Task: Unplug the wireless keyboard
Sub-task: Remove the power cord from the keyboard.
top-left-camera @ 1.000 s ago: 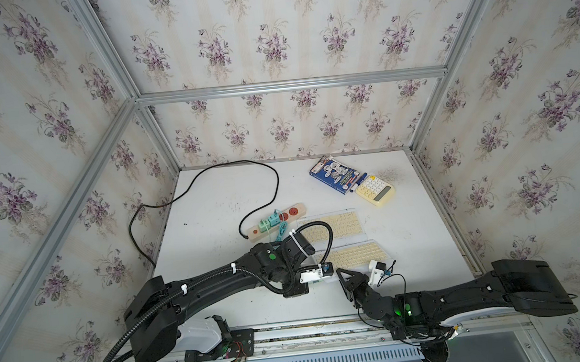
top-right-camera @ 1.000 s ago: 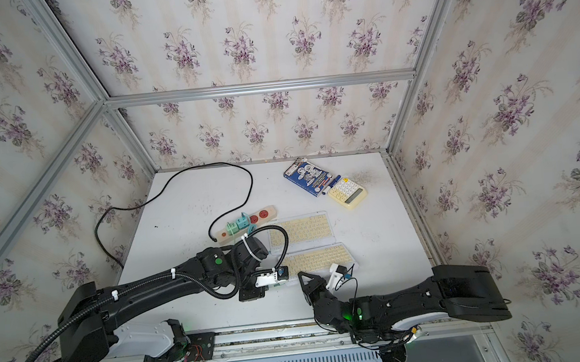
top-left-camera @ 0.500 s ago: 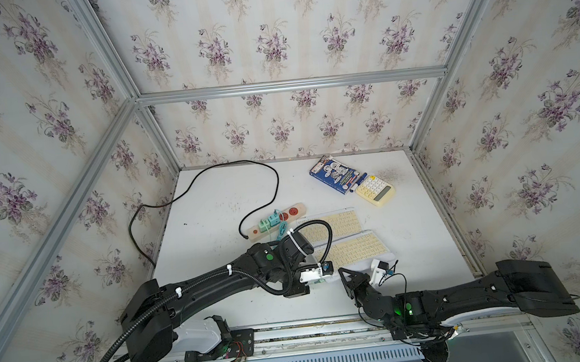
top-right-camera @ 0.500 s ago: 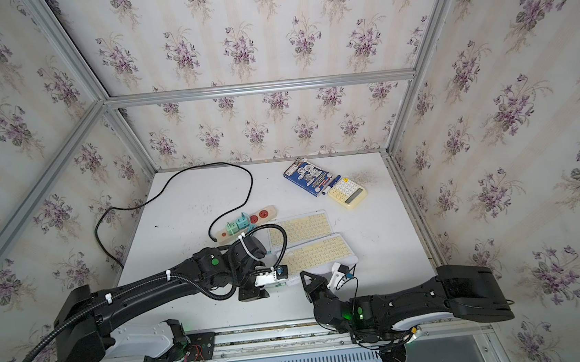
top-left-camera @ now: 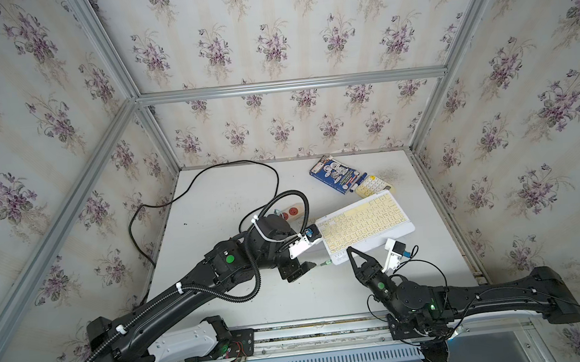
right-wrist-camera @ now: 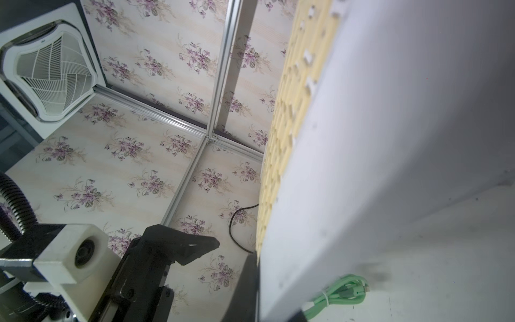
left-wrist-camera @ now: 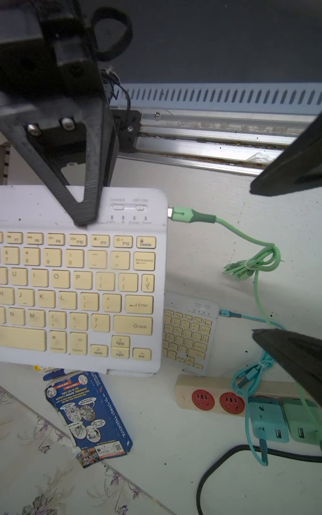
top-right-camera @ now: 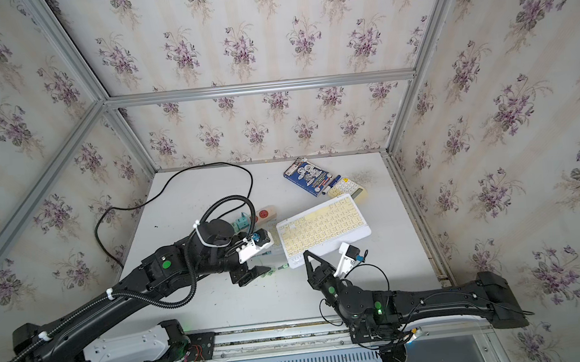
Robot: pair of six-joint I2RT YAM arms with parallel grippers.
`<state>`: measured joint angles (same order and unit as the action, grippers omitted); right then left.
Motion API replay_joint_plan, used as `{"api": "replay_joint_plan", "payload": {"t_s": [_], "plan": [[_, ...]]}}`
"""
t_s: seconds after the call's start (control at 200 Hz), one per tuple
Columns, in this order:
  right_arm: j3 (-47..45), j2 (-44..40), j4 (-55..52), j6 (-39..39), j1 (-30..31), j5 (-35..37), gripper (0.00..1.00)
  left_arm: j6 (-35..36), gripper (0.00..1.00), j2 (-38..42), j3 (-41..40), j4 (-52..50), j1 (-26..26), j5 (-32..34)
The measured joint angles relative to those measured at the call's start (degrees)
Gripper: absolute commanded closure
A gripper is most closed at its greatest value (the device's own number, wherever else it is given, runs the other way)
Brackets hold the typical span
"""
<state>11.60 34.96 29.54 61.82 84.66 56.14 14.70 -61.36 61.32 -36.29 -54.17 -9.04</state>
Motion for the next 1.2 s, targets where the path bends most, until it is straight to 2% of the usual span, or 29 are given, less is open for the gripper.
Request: {"api": "replay_joint_plan", "payload": {"t_s": [0.22, 0.29, 0.47, 0.704, 1.024, 1.044, 1.199], "plan": [[1.14, 5.27, 13.77, -22.03, 0.02, -2.95, 1.00, -6.88, 0.23, 2.71, -5.16, 5.90, -3.52, -0.50], [1.92, 7.28, 17.38, -27.87, 0.02, -4.63, 1.00, -8.33, 0.27, 3.89, -8.26, 9.90, -4.09, 0.74], [5.99, 9.81, 21.92, -36.96, 0.02, -8.39, 1.00, -8.00, 0.29, 6.95, -15.54, 21.09, -5.90, 7.15], [6.75, 10.62, 22.25, -38.82, 0.02, -9.75, 1.00, -3.19, 0.37, 7.72, -18.23, 30.71, -6.21, 11.50], [6.71, 10.97, 22.38, -36.39, 0.02, -8.94, 1.00, 0.57, 0.44, 9.20, -19.50, 32.83, -6.25, 11.06], [6.71, 11.08, 22.43, -36.11, 0.02, -8.90, 1.00, 0.76, 0.48, 9.31, -19.52, 32.83, -6.25, 11.04], [6.64, 11.89, 22.95, -34.71, 0.00, -8.41, 1.00, 1.84, 0.55, 9.51, -19.85, 33.22, -6.23, 9.53]]}}
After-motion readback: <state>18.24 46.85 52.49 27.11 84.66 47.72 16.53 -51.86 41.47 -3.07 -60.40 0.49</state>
